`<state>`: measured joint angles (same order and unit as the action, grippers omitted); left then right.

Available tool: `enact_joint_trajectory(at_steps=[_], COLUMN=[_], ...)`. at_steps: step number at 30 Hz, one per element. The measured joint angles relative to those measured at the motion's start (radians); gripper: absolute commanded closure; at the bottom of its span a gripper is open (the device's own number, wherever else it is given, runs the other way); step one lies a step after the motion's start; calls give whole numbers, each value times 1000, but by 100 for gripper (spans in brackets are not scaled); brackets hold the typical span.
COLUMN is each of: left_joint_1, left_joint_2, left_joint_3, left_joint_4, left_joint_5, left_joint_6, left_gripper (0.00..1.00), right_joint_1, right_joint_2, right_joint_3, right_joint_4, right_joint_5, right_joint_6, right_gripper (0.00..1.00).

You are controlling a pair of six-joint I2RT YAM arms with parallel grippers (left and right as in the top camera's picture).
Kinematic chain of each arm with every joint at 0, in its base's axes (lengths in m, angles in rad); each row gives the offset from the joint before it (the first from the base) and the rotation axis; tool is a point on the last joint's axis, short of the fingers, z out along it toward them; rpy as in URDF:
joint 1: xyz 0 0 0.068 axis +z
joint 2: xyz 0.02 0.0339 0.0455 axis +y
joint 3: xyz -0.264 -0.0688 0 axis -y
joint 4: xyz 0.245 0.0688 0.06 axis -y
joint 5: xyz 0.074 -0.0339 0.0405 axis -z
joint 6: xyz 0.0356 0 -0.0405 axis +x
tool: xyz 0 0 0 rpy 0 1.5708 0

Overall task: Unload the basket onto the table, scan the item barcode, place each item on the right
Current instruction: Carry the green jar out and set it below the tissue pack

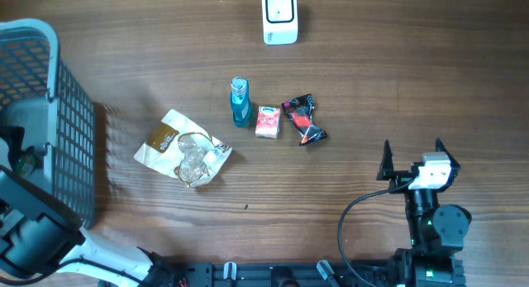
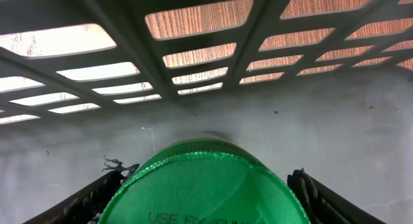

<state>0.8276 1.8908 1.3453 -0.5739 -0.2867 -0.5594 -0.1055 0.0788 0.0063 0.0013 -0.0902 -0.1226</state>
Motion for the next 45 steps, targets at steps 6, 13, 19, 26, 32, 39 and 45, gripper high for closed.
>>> enact_joint_trajectory(at_steps=[6,13,19,26,32,39,45], left_joint_1=[0,0,-22,-150,-291,-829,-1216], left_joint_2=[0,-8,-155,-462,-766,-945,-683], left_joint_3=[0,0,-7,-11,-11,-3,-9], left_joint_4=[4,-7,-10,35,58,-260,-534], left_joint_5=[-1,1,19,60,69,217,242], left_joint_6=[4,4,4,4,4,-39,-170], left_gripper=[56,57,58,59,60,62,62], right_joint_1=[0,0,0,0,0,0,0], right_joint_2=[0,0,0,0,0,1,0], right_joint_3=[0,0,0,0,0,0,0], right_joint_4=[0,0,0,0,0,0,0], right_joint_5=[0,0,0,0,0,0,0], right_joint_6=[0,0,0,0,0,0,0], right_gripper=[0,0,0,0,0,0,0])
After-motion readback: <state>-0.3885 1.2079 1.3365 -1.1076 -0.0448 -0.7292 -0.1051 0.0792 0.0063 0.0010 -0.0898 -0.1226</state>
